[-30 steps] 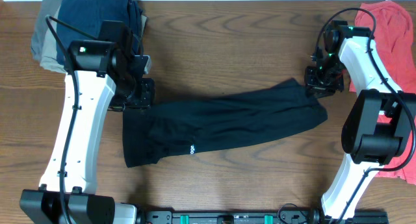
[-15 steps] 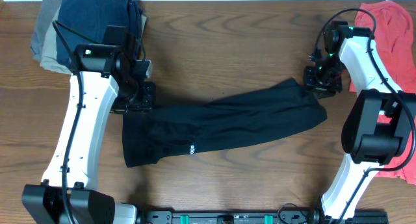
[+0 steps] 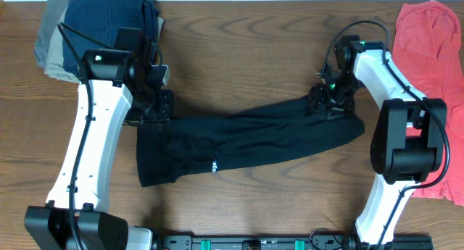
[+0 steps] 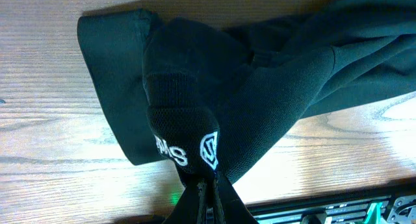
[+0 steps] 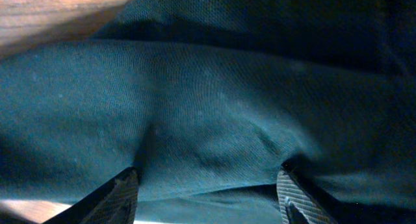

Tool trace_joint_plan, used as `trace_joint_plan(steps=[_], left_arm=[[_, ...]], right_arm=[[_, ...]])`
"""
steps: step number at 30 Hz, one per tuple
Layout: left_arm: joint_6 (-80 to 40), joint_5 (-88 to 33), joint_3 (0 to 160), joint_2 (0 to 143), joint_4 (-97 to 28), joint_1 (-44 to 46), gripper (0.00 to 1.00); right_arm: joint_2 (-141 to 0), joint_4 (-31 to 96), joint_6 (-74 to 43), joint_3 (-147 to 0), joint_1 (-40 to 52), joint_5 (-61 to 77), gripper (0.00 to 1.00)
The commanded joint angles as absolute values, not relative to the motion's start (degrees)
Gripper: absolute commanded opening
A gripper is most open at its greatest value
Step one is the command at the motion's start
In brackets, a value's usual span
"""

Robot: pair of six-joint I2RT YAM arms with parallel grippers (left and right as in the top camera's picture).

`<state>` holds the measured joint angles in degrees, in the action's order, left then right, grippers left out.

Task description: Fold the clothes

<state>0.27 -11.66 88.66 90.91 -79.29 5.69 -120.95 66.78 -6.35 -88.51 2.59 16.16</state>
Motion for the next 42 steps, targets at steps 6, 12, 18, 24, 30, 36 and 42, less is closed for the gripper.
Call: trace_joint_plan(steps=[6, 12, 18, 24, 30, 36, 42], left_arm=[[0.16, -11.38, 88.55, 90.94, -79.00, 5.58, 0.06], [0.16, -11.38, 88.55, 90.94, -78.98, 5.58, 0.06], [0.14, -11.38, 88.55, 90.94, -78.98, 5.58, 0.06], [0.14, -11.40, 88.55, 90.96, -78.94, 5.58, 0.06], [0.16, -11.40, 88.55, 90.96, -78.76, 5.58, 0.06], [0.16, -11.38, 88.55, 90.96, -78.76, 5.58, 0.06], [0.16, -11.38, 88.55, 90.96, -78.78, 5.58, 0.06]], right_arm=[[-120.33, 63.81, -9.85, -85.38, 2.81, 20.36, 0.66], [-120.33, 63.81, -11.16, -85.38, 2.74, 19.03, 0.67], [-120.33, 63.72, -13.98, -85.38, 2.63, 18.26, 0.68], [-120.31, 66.94, -15.70, -85.41, 3.07, 18.72, 0.71], [-120.31, 67.24, -16.75, -85.43, 3.07, 18.70, 0.75], [-120.33, 63.99, -16.75, -85.34, 3.07, 17.47, 0.80], [-120.33, 59.09, -17.39, -84.95, 3.07, 17.34, 0.72]])
